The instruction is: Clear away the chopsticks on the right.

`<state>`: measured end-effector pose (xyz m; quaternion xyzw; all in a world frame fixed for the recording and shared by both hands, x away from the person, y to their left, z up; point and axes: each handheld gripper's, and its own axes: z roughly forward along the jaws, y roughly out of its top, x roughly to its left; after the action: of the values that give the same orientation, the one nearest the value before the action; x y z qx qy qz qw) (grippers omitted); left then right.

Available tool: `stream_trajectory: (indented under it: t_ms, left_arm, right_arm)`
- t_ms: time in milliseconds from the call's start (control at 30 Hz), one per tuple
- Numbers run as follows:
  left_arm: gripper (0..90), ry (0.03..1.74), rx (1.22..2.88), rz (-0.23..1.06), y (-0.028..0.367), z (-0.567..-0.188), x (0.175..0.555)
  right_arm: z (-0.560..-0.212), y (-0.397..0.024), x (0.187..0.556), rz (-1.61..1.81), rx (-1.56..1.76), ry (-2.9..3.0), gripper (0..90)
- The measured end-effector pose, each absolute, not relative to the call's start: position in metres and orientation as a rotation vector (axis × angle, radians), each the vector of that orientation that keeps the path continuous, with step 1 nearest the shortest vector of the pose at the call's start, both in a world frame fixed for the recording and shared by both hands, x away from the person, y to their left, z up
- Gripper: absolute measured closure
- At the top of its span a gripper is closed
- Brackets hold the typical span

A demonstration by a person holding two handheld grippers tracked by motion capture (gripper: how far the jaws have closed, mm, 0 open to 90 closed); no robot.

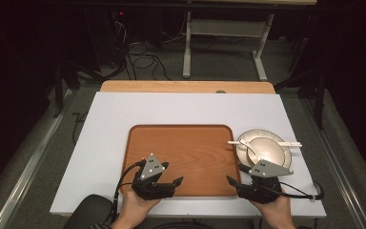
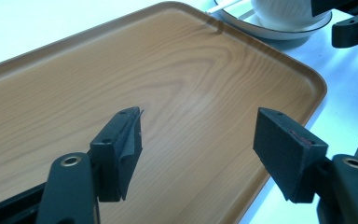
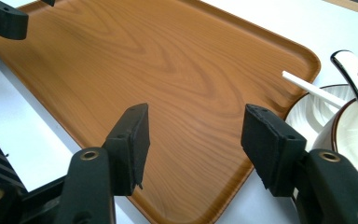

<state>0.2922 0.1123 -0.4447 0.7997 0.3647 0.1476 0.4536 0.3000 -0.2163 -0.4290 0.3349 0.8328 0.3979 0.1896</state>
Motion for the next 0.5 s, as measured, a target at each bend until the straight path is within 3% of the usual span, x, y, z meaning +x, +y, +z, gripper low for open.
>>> stream_trajectory:
  t_ms: [500]
  left_arm:
    - [33.0,0.904,1.974,0.372,0.1135,-0.4445,0.2909]
  right_arm:
    - [-0.4266,-0.217,0.3014,1.132,0.927,2.356,44.1]
